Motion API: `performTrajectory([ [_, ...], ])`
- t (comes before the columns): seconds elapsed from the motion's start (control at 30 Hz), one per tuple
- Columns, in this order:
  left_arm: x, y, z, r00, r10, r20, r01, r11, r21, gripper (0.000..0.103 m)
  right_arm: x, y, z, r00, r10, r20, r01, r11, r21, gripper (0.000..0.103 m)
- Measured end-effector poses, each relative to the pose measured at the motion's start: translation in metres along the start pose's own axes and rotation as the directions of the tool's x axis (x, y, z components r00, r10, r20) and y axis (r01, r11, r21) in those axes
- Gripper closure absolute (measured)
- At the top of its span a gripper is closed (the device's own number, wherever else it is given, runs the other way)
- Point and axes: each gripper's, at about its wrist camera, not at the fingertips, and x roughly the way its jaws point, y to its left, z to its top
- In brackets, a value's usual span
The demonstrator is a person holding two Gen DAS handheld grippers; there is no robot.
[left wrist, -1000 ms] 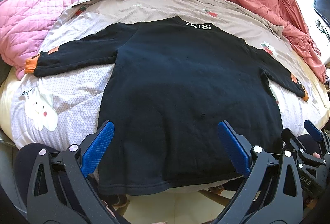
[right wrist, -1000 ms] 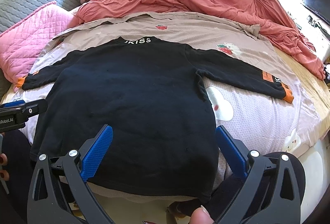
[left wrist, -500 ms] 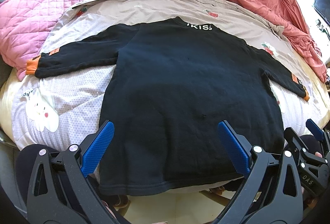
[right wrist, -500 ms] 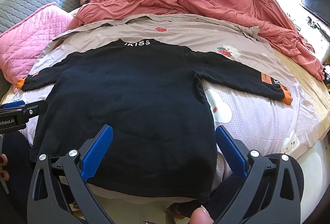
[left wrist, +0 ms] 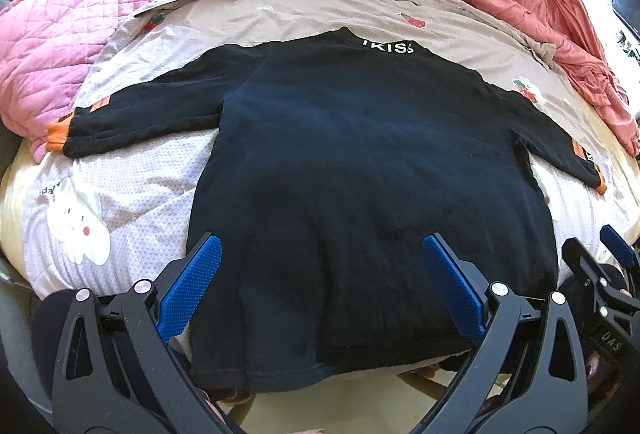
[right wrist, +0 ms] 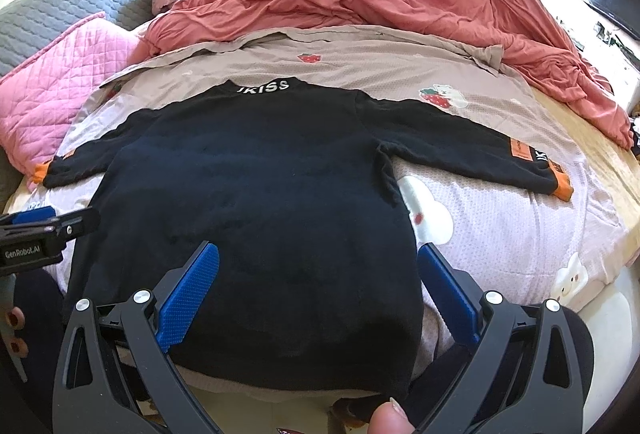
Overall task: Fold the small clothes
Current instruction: 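Reach the right gripper to the black sock and grasp its orange cuff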
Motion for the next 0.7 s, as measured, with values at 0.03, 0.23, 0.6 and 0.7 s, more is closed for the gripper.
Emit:
performTrajectory([
  [0.03, 0.001, -0.002, 0.004, 1.000, 0.003, 0.000, -0.003, 1.000, 0.004, 0.008, 0.002, -0.002, 0.004, 1.000, -0.002, -0.001, 0.002, 1.000, 0.005, 0.004],
  [0.23, 0.008, -0.018, 0.028, 1.000, 0.009, -0.001, -0.009, 1.000, 0.028, 0.008, 0.010, -0.018, 0.029, 1.000, -0.013, 0.000, 0.013, 0.999, 0.048, 0.004],
  [0.6, 0.025, -0.064, 0.086, 1.000, -0.007, -0.014, 0.008, 0.997, 0.072, 0.008, 0.038, -0.064, 0.090, 0.999, -0.052, -0.005, 0.052, 0.987, 0.153, 0.004],
  [0.7, 0.033, -0.078, 0.103, 0.999, -0.023, -0.022, 0.025, 0.997, 0.079, 0.008, 0.048, -0.080, 0.109, 0.998, -0.068, 0.007, 0.066, 0.981, 0.183, 0.004],
])
